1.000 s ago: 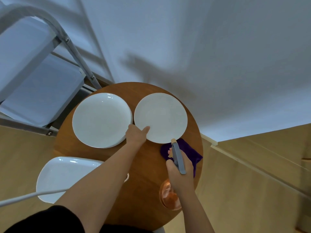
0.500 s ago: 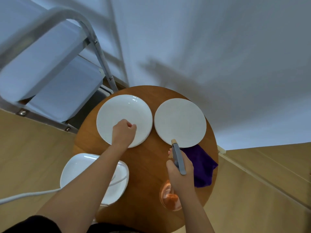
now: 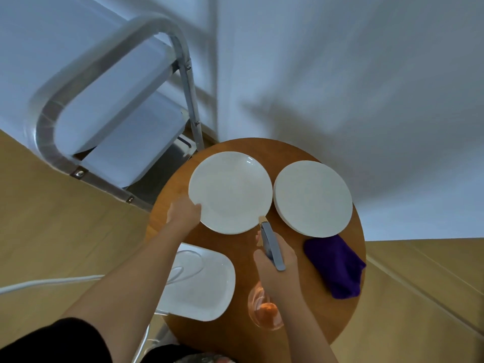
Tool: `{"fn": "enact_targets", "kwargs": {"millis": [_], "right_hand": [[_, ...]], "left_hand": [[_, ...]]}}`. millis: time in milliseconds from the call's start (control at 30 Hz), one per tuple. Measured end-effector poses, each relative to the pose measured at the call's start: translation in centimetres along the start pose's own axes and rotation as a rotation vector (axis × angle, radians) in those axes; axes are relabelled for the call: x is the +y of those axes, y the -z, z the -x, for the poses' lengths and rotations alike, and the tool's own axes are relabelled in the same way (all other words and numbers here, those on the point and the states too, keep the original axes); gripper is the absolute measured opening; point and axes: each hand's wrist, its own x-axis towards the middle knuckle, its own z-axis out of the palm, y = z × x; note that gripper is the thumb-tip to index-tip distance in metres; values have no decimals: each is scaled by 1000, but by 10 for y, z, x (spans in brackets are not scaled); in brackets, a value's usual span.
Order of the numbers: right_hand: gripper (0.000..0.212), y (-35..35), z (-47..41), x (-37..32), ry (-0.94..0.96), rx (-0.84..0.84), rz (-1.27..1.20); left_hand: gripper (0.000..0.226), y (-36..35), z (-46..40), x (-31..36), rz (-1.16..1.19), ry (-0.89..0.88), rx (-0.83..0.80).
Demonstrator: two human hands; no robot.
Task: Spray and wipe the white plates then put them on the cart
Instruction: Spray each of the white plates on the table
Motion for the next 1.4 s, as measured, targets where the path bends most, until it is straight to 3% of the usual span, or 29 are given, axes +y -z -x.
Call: {"fn": "enact_targets", "kwargs": {"millis": [33, 167, 300, 400, 600, 900, 1167, 1400], "right_hand": [[35, -5, 1, 0, -2, -6, 1], [32, -17, 4, 0, 4, -25, -13], [30, -28, 6, -1, 3, -14, -11], [30, -34, 6, -3, 8, -3, -13], [34, -39, -1, -9, 10, 82, -1], [27, -30, -5, -12, 30, 152, 0], [36, -26, 0, -15, 142, 235, 71], [27, -18, 12, -9, 62, 15, 98]], "left_hand": [[13, 2, -2, 1, 1, 4, -6], [29, 12, -4, 6, -77, 47, -66], [13, 20, -9, 8, -113, 7, -47], [12, 22, -8, 2, 76, -38, -32], [44, 21, -2, 3, 465, 17, -33], [38, 15, 21, -11, 899, 114, -164], [38, 17, 35, -3, 1055, 110, -249], [45, 15, 43, 5, 1052, 94, -221]]}}
